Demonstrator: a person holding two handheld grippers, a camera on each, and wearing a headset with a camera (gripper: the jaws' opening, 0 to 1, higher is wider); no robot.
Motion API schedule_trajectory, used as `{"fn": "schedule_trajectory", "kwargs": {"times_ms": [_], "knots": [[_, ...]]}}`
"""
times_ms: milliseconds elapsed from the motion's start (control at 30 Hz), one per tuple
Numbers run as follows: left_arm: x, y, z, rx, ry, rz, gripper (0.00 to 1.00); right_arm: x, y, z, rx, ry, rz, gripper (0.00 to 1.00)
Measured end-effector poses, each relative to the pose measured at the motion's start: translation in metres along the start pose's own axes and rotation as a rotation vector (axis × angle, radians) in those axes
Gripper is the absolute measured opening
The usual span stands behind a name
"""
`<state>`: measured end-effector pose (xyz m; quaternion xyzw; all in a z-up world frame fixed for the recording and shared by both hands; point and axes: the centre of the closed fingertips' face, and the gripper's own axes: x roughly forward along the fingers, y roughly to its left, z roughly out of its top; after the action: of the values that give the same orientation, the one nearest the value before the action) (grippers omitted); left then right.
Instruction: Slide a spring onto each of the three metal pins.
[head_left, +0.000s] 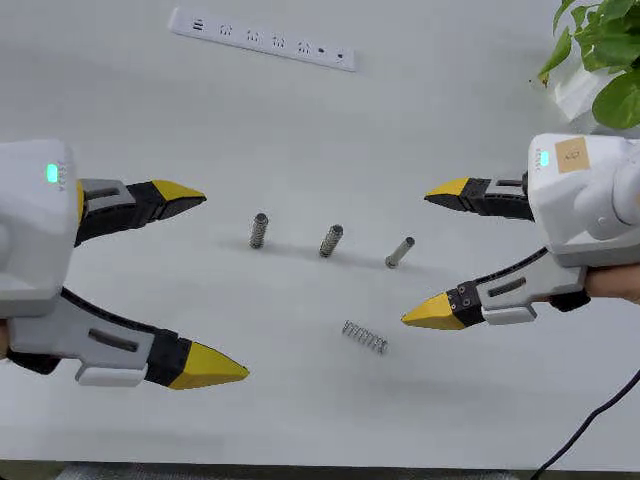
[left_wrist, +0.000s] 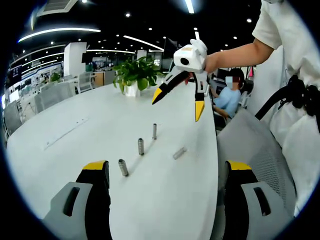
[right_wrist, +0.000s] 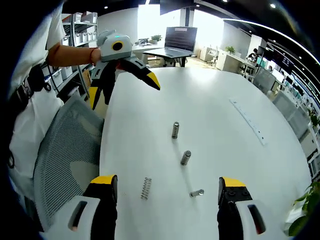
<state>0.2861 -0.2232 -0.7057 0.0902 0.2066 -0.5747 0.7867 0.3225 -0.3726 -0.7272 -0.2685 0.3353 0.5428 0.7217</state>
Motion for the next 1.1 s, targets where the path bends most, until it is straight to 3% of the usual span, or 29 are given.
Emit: {"fn": "schedule_trajectory", "kwargs": {"times_ms": [333,533,767,1100], "knots": [[0.021,-0.015,0.003,0.074,0.072,-0.067,0.92,-0.019,0.02,-0.023,0.068,-0.018,-0.048,0.83],[0.039,-0.022,-0.003,0.134,0.148,-0.107,0.85,-0.027,0.025,-0.034,0.105,-0.035,-0.073,0.82],[0.066,-0.032,-0.007,0.178,0.19,-0.162,0.77,-0.036,0.029,-0.042,0.139,-0.056,-0.101,0.81],[0.098,-0.04,-0.033,0.207,0.27,-0.194,0.63,-0.044,0.033,-0.053,0.175,-0.071,-0.131,0.8]]}}
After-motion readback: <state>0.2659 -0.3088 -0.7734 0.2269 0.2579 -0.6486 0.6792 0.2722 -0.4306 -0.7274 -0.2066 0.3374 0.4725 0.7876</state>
